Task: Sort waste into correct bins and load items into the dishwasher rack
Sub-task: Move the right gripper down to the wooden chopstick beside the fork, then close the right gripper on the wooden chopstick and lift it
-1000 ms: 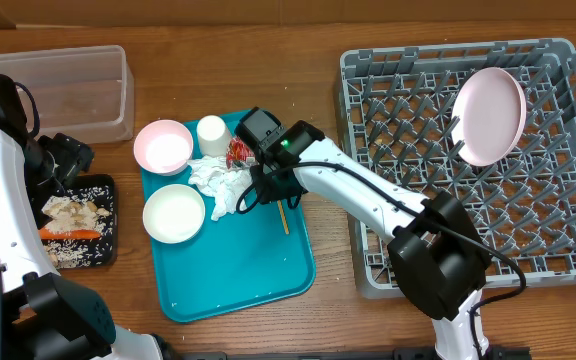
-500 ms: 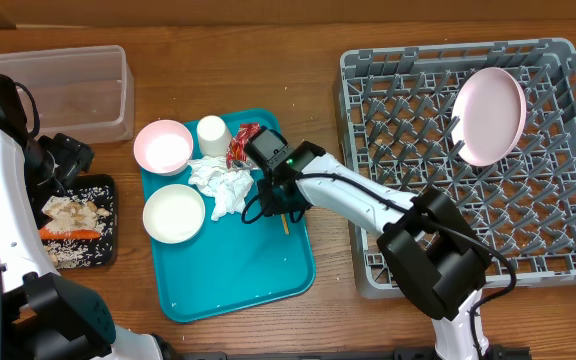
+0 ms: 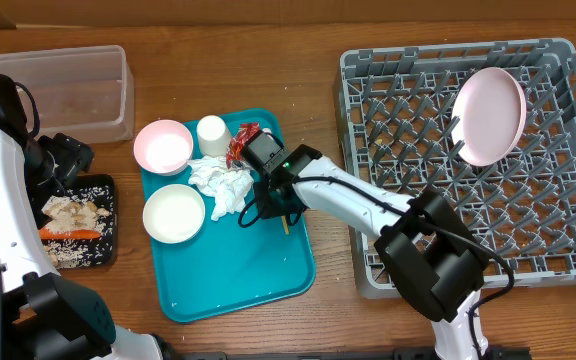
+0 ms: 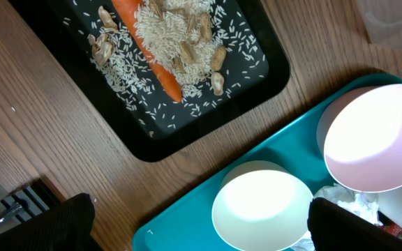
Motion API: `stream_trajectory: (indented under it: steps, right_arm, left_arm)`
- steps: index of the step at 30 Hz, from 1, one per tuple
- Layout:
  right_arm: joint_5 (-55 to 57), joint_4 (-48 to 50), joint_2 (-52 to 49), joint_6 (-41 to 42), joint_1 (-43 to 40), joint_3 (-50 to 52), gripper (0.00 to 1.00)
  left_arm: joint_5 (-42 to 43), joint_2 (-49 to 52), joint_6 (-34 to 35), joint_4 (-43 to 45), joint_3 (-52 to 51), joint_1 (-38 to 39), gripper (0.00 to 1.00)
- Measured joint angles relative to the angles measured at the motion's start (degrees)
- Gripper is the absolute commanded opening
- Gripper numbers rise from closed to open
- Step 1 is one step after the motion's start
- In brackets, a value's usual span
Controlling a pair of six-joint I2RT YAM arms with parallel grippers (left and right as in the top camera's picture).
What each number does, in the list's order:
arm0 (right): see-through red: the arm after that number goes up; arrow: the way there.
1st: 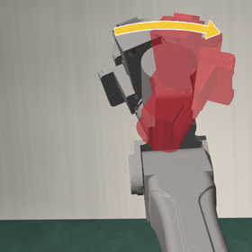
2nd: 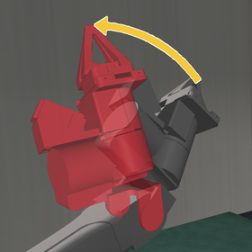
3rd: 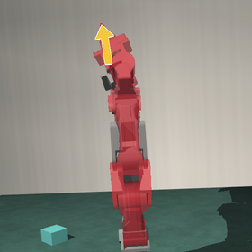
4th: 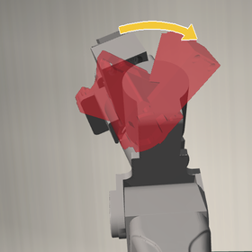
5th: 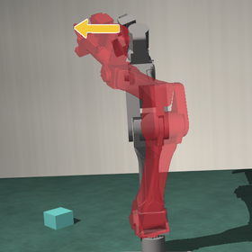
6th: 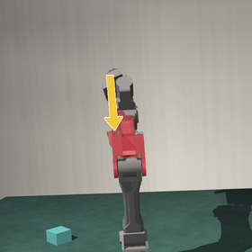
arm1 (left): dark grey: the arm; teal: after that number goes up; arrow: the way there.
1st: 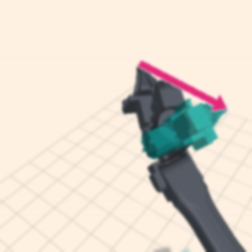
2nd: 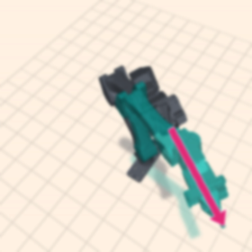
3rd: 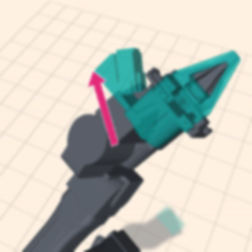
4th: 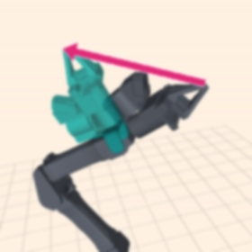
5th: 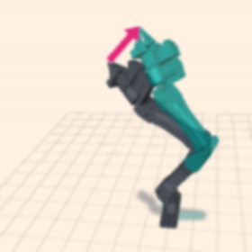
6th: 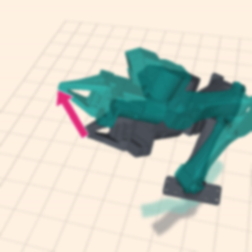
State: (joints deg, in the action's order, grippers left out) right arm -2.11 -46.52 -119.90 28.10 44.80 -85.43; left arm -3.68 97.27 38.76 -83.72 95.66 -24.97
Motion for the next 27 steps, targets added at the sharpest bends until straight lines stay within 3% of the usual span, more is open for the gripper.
stream_trajectory:
  steps: [6, 9, 13, 27]
  right_arm:
    - [0.04, 0.24, -0.85, -0.02, 0.52, -0.07, 0.41]
    - [0.09, 0.24, -0.87, -0.04, 0.52, -0.07, 0.31]
    - [0.87, -0.28, -0.92, 0.17, 0.50, -0.07, 0.27]
    - [4.26, -2.56, -0.92, 0.20, 1.31, -0.17, 0.27]
  left_arm:
    - [0.00, 0.00, 0.00, 0.00, 0.00, 0.00, 1.00]
    - [0.02, 0.00, 0.00, 0.00, 0.00, 0.00, 1.00]
    - [0.02, 0.00, 0.00, 0.00, 0.00, 0.00, 1.00]
    - [0.02, 0.00, 0.00, 0.00, 0.00, 0.00, 1.00]
